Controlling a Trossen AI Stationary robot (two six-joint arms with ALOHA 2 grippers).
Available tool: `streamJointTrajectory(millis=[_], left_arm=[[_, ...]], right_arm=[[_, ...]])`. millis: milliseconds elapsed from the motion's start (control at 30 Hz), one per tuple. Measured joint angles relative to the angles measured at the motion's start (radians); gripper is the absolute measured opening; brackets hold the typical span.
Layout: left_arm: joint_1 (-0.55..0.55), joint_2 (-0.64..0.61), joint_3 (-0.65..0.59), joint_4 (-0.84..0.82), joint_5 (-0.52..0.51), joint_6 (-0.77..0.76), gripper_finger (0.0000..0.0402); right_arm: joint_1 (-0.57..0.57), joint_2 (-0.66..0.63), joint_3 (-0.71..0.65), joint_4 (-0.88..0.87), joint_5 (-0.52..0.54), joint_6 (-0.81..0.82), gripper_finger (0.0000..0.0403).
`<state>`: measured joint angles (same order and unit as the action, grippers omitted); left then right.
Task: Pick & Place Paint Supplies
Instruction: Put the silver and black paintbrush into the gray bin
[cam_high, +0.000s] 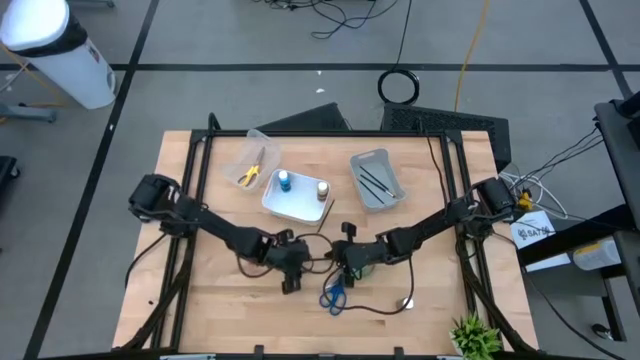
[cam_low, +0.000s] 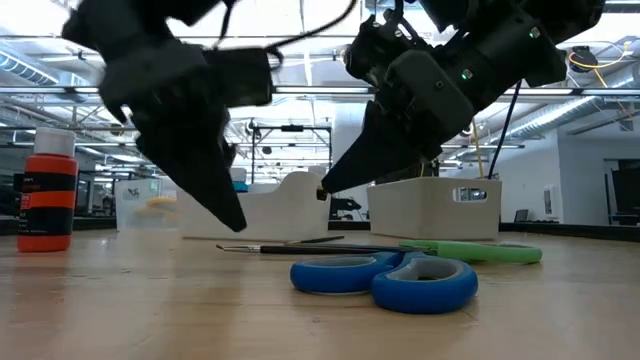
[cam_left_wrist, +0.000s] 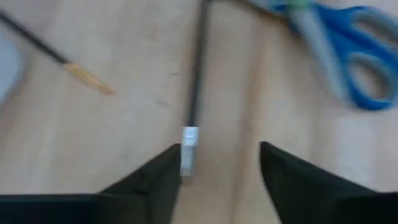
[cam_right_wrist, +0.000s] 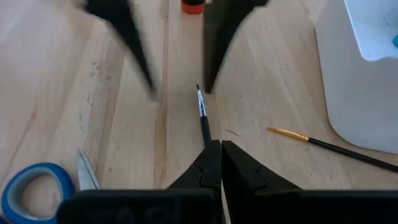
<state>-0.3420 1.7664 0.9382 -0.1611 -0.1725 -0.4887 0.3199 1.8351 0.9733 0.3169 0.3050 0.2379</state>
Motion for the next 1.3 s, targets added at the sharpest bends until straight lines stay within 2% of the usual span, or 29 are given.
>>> streamJointTrajectory(millis=[133, 333, 1067, 1300], left_arm=[[0.039, -0.002, 0.000, 0.001, -0.015, -0.014, 0.0116], [0.051, -0.004, 0.000, -0.026, 0.017, 0.009, 0.0013], [0.031, -0.002, 0.000, -0.053, 0.015, 0.007, 0.0009], [0.032, 0.073, 0.003, -0.044, 0.020, -0.003, 0.0005]], right_arm=[[0.000, 0.000, 0.000, 0.000, 0.000, 0.000, 0.0000], [0.000, 0.000, 0.000, -0.005, 0.000, 0.000, 0.0000], [0.000, 0.000, 0.001, -0.004, 0.000, 0.000, 0.0000], [0.000, 0.000, 0.001, -0.003, 0.000, 0.000, 0.0000]])
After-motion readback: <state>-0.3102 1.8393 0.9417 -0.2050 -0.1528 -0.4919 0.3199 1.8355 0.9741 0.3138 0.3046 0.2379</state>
